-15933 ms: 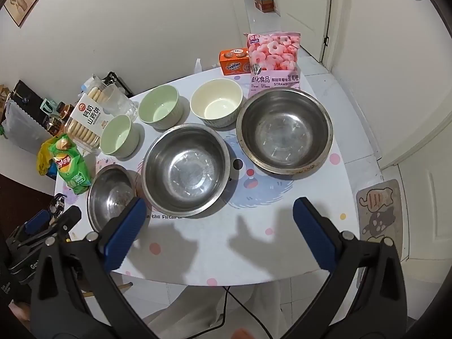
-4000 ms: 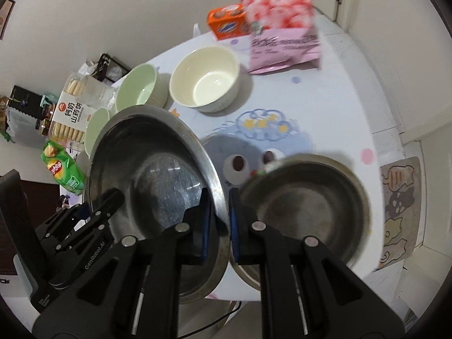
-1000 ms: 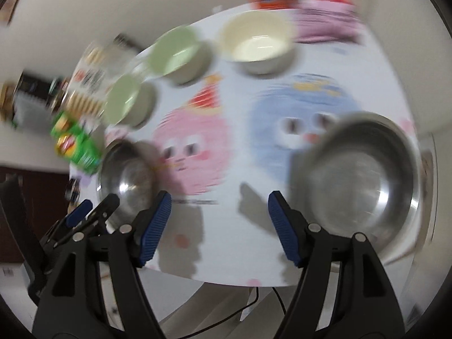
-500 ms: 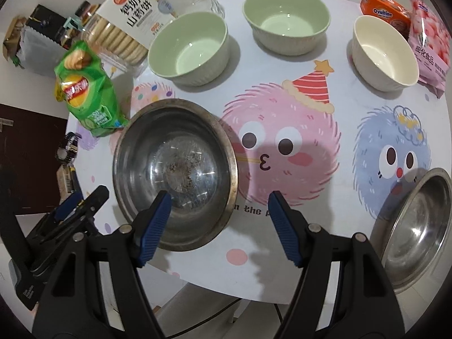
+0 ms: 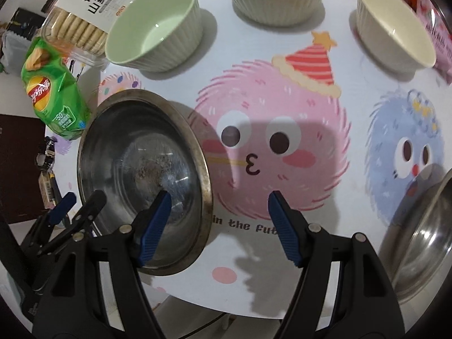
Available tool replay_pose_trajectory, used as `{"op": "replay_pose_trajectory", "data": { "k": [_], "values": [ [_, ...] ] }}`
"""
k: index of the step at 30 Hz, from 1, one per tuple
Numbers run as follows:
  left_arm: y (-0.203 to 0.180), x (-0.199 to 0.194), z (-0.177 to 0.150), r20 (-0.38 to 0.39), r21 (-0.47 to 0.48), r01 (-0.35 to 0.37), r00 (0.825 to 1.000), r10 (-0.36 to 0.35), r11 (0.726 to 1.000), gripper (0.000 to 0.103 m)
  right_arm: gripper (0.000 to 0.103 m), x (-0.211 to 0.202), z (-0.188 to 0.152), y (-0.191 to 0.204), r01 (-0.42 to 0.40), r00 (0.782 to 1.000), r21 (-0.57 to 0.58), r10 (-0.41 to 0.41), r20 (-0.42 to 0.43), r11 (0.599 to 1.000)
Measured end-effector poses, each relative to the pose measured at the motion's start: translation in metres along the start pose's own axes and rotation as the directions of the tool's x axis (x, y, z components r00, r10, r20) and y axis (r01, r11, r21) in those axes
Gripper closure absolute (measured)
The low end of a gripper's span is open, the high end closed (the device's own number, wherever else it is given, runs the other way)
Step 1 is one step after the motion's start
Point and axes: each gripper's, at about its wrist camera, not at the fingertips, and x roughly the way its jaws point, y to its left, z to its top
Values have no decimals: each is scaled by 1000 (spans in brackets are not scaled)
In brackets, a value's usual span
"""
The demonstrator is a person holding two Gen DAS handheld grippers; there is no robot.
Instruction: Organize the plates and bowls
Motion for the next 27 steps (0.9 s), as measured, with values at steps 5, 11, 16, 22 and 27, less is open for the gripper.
{"op": "replay_pose_trajectory", "data": {
  "k": [5, 11, 16, 22, 27],
  "values": [
    [0, 14, 4, -9, -1, 9, 1000, -9, 1000, 30, 31, 9, 5, 2, 1, 1000, -18, -1, 4, 1000],
    [-8, 36, 3, -58, 32, -26, 998, 28, 999, 64, 72, 30, 14, 11, 30, 999, -88, -33, -33, 996],
    [-1, 33, 1, -49, -3, -11, 999, 11, 1000, 69, 89, 30, 11, 28, 38, 999, -172, -44, -32, 984],
    [1, 11, -1, -7, -6, 9, 1000, -9, 1000, 74, 90, 19, 8, 27, 4, 999, -168, -10, -34, 986],
    [-5, -12, 0, 33, 25, 13, 999, -13, 1000, 74, 90, -7, 6, 22, -21, 1000, -162, 22, 10, 987]
  ]
}}
